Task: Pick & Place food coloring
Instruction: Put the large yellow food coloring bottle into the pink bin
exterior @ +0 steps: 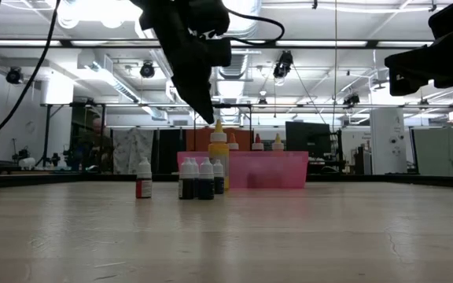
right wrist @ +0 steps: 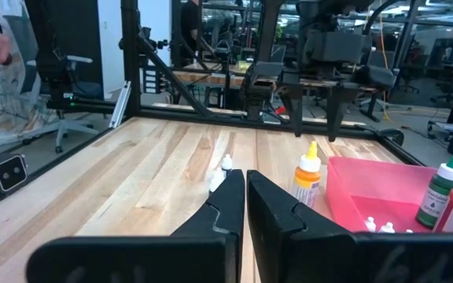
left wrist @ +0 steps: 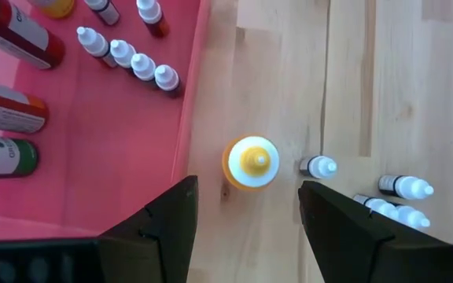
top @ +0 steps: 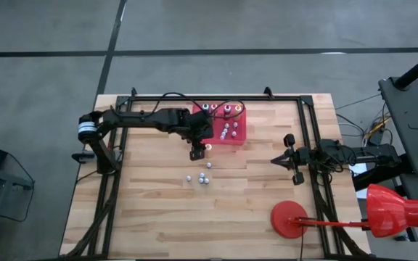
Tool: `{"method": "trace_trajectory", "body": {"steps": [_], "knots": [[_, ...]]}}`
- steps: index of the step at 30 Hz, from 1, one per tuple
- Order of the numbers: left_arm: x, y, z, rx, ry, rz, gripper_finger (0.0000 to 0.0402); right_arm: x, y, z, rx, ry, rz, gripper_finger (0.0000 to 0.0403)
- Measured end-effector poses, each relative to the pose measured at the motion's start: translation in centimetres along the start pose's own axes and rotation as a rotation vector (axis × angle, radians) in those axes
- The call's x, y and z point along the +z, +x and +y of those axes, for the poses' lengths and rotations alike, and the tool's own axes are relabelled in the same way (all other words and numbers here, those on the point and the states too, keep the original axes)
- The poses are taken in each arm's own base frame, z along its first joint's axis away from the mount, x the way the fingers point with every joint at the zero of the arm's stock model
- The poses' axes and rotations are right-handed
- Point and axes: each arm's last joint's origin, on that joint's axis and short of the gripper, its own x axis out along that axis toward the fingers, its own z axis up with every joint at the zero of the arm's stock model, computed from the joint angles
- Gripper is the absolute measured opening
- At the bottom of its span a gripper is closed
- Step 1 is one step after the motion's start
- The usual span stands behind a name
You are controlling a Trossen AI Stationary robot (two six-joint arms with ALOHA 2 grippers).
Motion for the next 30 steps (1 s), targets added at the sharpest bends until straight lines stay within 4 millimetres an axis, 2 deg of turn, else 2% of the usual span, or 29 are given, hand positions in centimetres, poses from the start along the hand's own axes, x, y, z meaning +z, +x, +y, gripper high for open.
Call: {"method": "trace_trajectory", "body": {"steps": [6, 14, 23, 30], "knots": [[0.3, -0.1, 0.0, -0.013, -0.025, -0.020, 0.0193, 0.0, 0.0, 0.0, 0.000, 0.000, 0.000, 0.0008], [1.5, -1.3, 0.3, -0.019, -0.034, -0.017, 0.0193, 0.0, 0.0, 0.0, 0.000, 0.000, 0.000, 0.0008], [2.8, 0.0, 0.6, -0.024, -0.024, 0.044, 0.0193, 0.0, 0.0, 0.0, -0.001, 0.000, 0.000, 0.0008], [2.9, 0.8, 0.6, -0.029, -0.017, 0.095, 0.0193, 0.0, 0.0, 0.0, 0.000, 0.000, 0.002, 0.0008]]}}
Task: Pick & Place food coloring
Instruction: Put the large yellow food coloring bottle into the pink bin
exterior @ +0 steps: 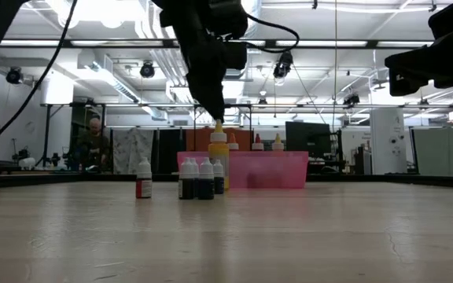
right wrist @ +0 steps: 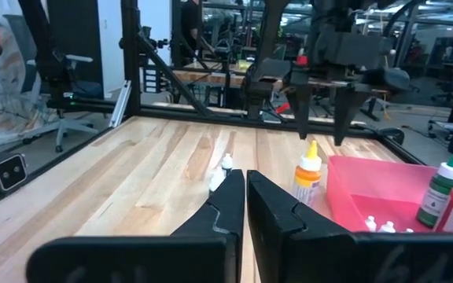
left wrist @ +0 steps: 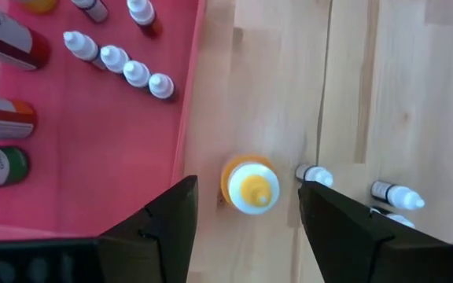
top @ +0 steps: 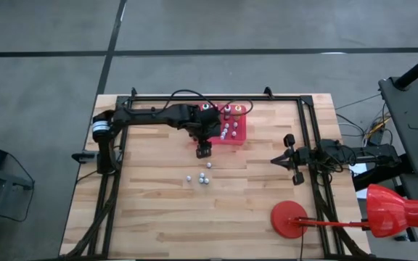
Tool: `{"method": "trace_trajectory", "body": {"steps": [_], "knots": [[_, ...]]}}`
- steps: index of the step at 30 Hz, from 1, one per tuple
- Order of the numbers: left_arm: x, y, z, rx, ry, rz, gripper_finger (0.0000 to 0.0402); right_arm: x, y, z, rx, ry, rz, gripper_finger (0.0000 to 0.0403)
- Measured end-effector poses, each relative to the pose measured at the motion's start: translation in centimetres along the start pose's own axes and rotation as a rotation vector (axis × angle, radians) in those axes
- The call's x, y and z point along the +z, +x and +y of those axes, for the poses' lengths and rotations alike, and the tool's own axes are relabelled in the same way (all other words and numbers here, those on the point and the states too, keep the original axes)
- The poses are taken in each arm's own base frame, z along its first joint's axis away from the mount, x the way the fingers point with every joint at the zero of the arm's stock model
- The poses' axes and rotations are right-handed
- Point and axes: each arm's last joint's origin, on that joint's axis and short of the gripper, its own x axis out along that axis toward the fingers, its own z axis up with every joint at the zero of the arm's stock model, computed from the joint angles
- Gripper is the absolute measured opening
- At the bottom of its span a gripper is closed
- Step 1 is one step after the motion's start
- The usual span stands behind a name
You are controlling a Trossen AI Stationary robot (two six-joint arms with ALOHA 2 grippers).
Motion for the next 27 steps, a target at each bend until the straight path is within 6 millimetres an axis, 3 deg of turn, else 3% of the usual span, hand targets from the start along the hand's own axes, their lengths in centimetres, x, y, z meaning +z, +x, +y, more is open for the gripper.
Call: {"method": "trace_trajectory", "body": {"steps": [16, 27], "knots": [[-0.2, 2.2, 0.1, -0.006, 0.004, 0.073, 0.0193, 0.0, 0.0, 0.0, 0.000, 0.000, 0.002, 0.0008], [0.8, 3.5, 0.3, -0.009, 0.004, 0.095, 0.0193, 0.0, 0.0, 0.0, 0.000, 0.000, 0.002, 0.0008]]}}
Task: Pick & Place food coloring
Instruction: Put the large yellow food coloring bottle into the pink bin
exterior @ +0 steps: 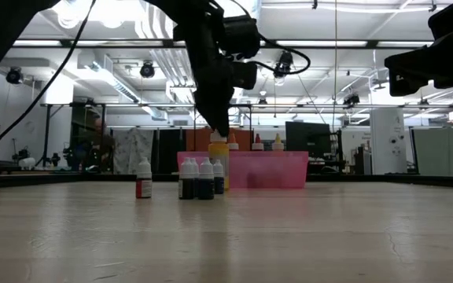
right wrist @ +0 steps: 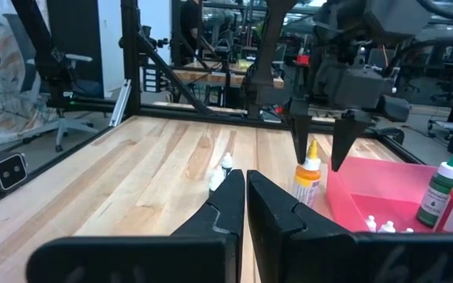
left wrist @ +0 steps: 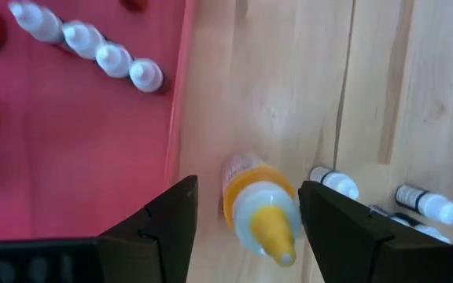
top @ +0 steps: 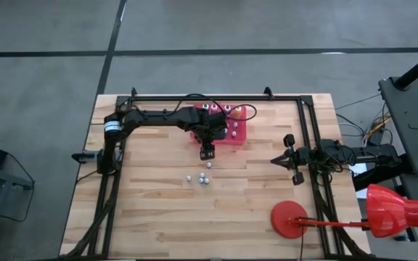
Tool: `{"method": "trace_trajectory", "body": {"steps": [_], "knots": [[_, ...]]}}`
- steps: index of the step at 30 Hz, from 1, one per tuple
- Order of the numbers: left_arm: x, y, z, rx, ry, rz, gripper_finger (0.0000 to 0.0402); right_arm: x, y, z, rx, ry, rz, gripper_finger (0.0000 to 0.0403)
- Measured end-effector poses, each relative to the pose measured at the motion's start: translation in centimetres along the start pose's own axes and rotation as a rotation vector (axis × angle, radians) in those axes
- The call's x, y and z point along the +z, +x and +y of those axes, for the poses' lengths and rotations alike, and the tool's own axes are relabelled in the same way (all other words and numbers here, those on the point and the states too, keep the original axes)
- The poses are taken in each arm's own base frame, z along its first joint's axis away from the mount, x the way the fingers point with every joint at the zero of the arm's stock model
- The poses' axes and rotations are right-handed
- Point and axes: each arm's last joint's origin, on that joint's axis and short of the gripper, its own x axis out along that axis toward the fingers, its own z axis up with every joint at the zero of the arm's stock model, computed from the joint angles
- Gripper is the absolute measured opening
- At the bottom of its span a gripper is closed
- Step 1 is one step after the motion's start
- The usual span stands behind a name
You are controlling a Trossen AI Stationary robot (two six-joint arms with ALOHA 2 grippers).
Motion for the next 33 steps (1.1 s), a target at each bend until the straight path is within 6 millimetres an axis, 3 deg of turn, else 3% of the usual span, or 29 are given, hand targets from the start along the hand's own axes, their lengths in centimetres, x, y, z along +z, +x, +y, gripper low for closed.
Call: {"method": "trace_trajectory", "body": {"steps": [20, 33], "knots": [[-0.16, 0.88, 0.04, -0.006, 0.000, 0.052, 0.0190, -0.01, 0.01, 0.00, 0.000, 0.000, 0.001, 0.0008], [-0.19, 0.67, 0.06, -0.003, -0.001, 0.051, 0.0093, -0.01, 0.01, 0.00, 0.000, 0.000, 0.001, 0.0008]]}}
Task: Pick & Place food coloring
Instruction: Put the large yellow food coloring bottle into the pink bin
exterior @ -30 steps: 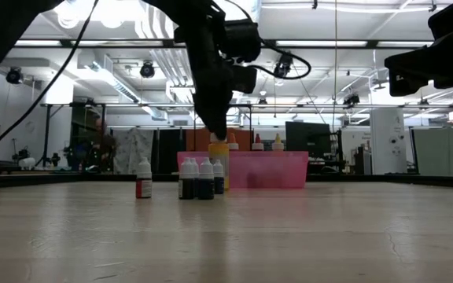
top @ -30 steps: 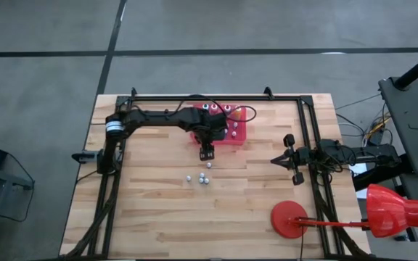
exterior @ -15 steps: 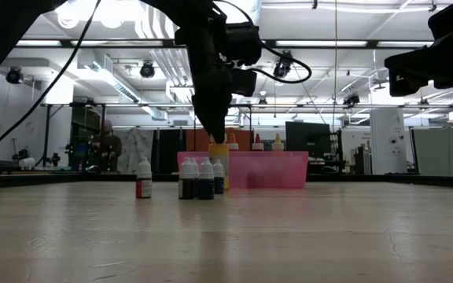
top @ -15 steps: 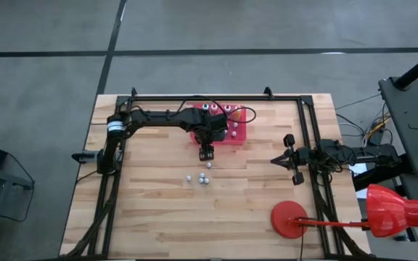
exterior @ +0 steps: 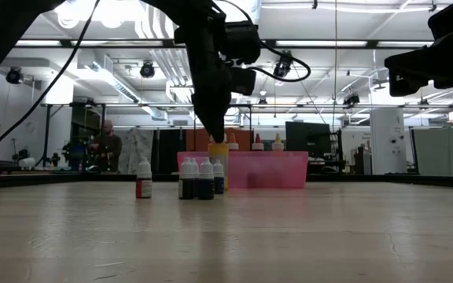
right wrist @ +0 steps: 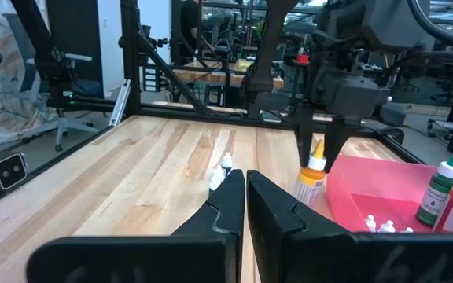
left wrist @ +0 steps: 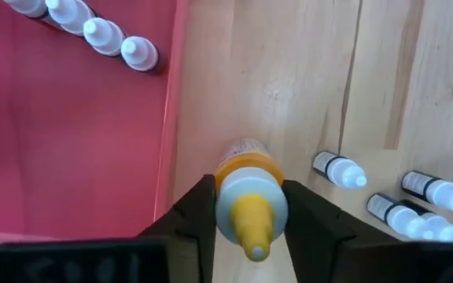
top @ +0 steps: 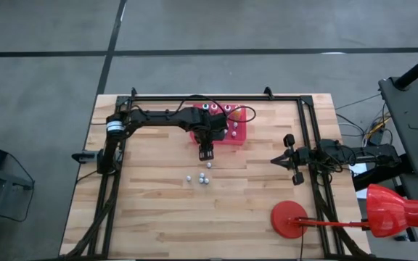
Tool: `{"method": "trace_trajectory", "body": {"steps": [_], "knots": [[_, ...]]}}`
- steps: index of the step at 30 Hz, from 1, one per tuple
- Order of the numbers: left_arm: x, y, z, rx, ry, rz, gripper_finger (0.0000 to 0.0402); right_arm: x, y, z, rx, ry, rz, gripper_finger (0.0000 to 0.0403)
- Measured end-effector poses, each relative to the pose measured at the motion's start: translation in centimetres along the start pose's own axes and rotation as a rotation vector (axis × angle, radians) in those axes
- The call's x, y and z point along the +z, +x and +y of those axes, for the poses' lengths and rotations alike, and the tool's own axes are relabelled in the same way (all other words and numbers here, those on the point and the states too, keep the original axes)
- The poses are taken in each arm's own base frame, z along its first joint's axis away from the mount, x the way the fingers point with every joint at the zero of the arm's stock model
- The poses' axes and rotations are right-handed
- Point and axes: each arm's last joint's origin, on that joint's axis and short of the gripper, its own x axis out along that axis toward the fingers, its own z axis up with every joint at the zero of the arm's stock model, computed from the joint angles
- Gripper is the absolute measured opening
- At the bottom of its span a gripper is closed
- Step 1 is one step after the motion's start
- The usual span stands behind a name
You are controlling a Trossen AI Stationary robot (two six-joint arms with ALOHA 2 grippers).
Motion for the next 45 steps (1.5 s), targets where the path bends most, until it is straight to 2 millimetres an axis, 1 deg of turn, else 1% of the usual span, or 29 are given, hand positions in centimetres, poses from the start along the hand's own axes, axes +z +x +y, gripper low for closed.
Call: {"method": "trace_trajectory", "body": {"steps": [5, 9, 13, 17, 22, 26, 35, 39, 45], "knots": [[-0.3, -1.0, 0.3, -0.002, -0.010, 0.022, 0.0097, 0.0, 0.0, 0.0, 0.001, 0.000, 0.000, 0.0008], [0.0, -3.1, 0.9, 0.000, -0.027, 0.038, 0.0099, 0.0, 0.0, 0.0, 0.000, 0.000, 0.000, 0.0008], [0.6, -5.4, 1.5, 0.010, -0.032, 0.008, 0.0098, 0.0, 0.0, 0.0, 0.001, 0.000, -0.001, 0.0008], [0.9, -7.5, 2.5, 0.022, -0.037, -0.015, 0.0098, 0.0, 0.0, 0.0, 0.000, 0.000, 0.000, 0.0008], [0.7, -9.2, 4.3, 0.059, -0.074, -0.026, 0.0097, 0.0, 0.0, 0.0, 0.000, 0.000, -0.001, 0.0008], [0.4, -9.8, 5.7, 0.083, -0.108, -0.029, 0.0097, 0.0, 0.0, 0.0, 0.000, 0.000, 0.000, 0.0008], [-0.5, -10.1, 8.6, 0.136, -0.137, -0.021, 0.0097, 0.0, 0.0, 0.0, 0.000, 0.000, 0.000, 0.0008], [-0.6, -9.9, 9.8, 0.166, -0.142, -0.031, 0.0097, 0.0, 0.0, 0.0, 0.000, 0.000, 0.000, 0.0008], [-0.8, -9.2, 11.2, 0.178, -0.167, -0.018, 0.0097, 0.0, 0.0, 0.0, 0.000, 0.000, 0.000, 0.0008]]}}
